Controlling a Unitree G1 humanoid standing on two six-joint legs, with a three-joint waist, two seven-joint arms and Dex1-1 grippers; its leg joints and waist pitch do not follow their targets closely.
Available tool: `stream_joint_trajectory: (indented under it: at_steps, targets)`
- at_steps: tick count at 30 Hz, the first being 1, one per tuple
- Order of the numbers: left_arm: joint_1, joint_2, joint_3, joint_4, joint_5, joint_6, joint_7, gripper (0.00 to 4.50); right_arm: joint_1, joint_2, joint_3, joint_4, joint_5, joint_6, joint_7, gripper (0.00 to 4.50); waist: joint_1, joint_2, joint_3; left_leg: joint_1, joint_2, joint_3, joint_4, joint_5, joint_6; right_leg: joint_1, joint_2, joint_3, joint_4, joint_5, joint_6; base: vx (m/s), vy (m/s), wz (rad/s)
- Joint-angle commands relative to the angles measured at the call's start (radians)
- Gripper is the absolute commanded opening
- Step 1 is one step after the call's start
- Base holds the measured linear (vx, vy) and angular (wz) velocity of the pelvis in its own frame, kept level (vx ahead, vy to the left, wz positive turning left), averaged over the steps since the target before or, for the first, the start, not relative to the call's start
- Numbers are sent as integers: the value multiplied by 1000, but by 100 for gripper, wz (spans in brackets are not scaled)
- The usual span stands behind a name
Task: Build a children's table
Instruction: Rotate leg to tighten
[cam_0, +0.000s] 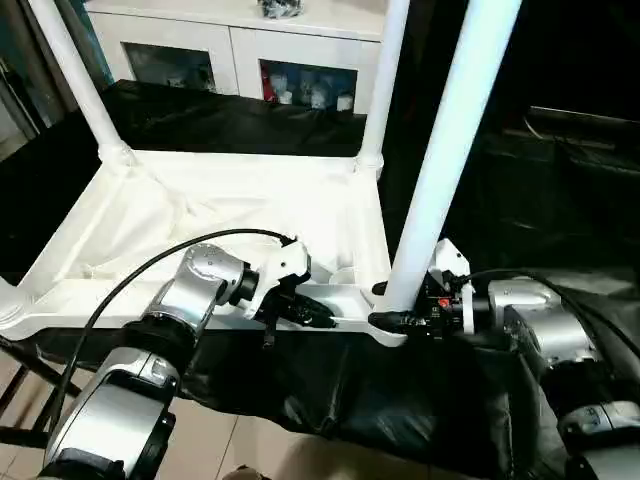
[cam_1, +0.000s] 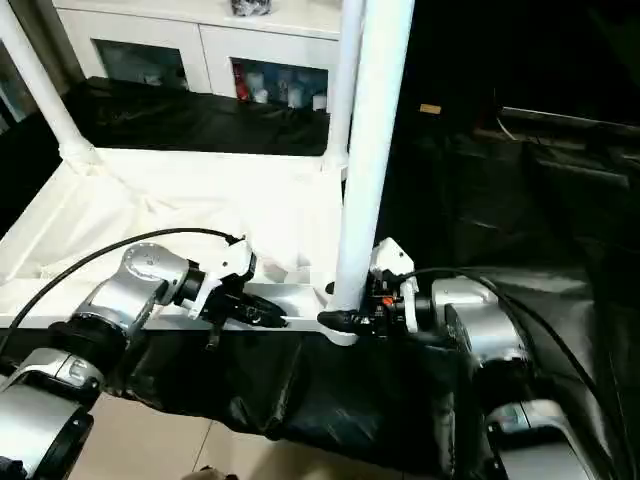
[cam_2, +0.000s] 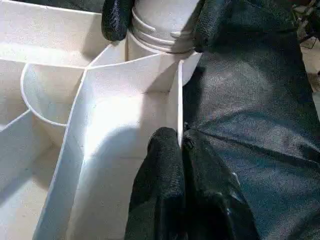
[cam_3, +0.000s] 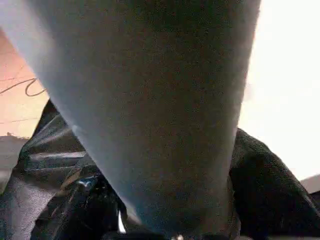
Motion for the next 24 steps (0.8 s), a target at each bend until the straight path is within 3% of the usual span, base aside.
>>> stream_joint_trajectory:
  at_steps: [1,5,8,10,14,16,17,18,21,23,24]
  targets:
    - [-18,-28,-19,2,-13,-6,-11,0,7,29,62,13,-3,24,40,258,5,-13,-63,7,51,-16,-55,-186,75,51,-64,39,-55,-197,-265,0,0,0]
    - [-24,-44,-12,25,18,4,99,0,38,71,19,-17,27,46,-46,258,7,-12,-61,9,51,-16,-57,-205,67,50,-65,40,-59,-223,-259,0,0,0]
    - [-26,-82,14,26,21,49,224,0,59,125,-32,-27,4,19,-250,258,8,-12,-52,13,53,-18,-64,-266,36,43,-67,42,-71,-338,-226,0,0,0]
    - [-26,-102,21,26,26,63,284,0,66,151,-48,-26,-19,-2,-351,258,0,-11,-50,18,49,-27,-68,-326,-1,38,-72,40,-85,-487,-173,0,0,0]
    - [-13,-197,35,19,54,107,504,0,78,290,-109,-42,-80,36,-736,257,-19,-7,-47,25,43,-33,-73,-376,-22,29,-68,37,-100,-562,-129,0,0,0]
    - [-10,-213,36,17,59,109,542,0,76,313,-118,-42,-90,43,-799,257,-25,-6,-48,23,42,-36,-75,-383,-19,30,-67,34,-104,-570,-112,0,0,0]
    - [-5,-230,36,11,63,118,568,0,65,342,-133,-28,-101,40,-883,257,-25,1,-49,24,43,-36,-76,-387,-19,28,-67,35,-105,-562,-112,0,0,0]
    - [0,-247,38,4,65,123,600,0,51,374,-155,-10,-102,43,-964,257,-29,-2,-49,23,43,-35,-78,-389,-18,27,-64,35,-105,-541,-112,0,0,0]
    - [5,-266,39,-2,68,126,634,0,36,409,-162,10,-106,37,-1033,257,-34,3,-52,20,41,-34,-80,-387,-15,28,-63,38,-102,-489,-122,0,0,0]
    - [10,-274,31,-4,79,117,651,0,32,434,-136,11,-133,-25,-1056,257,-36,6,-53,20,41,-32,-79,-382,-10,27,-62,41,-101,-452,-130,0,0,0]
    - [12,-275,29,-4,82,114,650,0,33,440,-129,9,-140,-47,-1061,292,-38,3,-55,16,39,-31,-78,-369,-4,30,-61,42,-97,-417,-139,0,0,0]
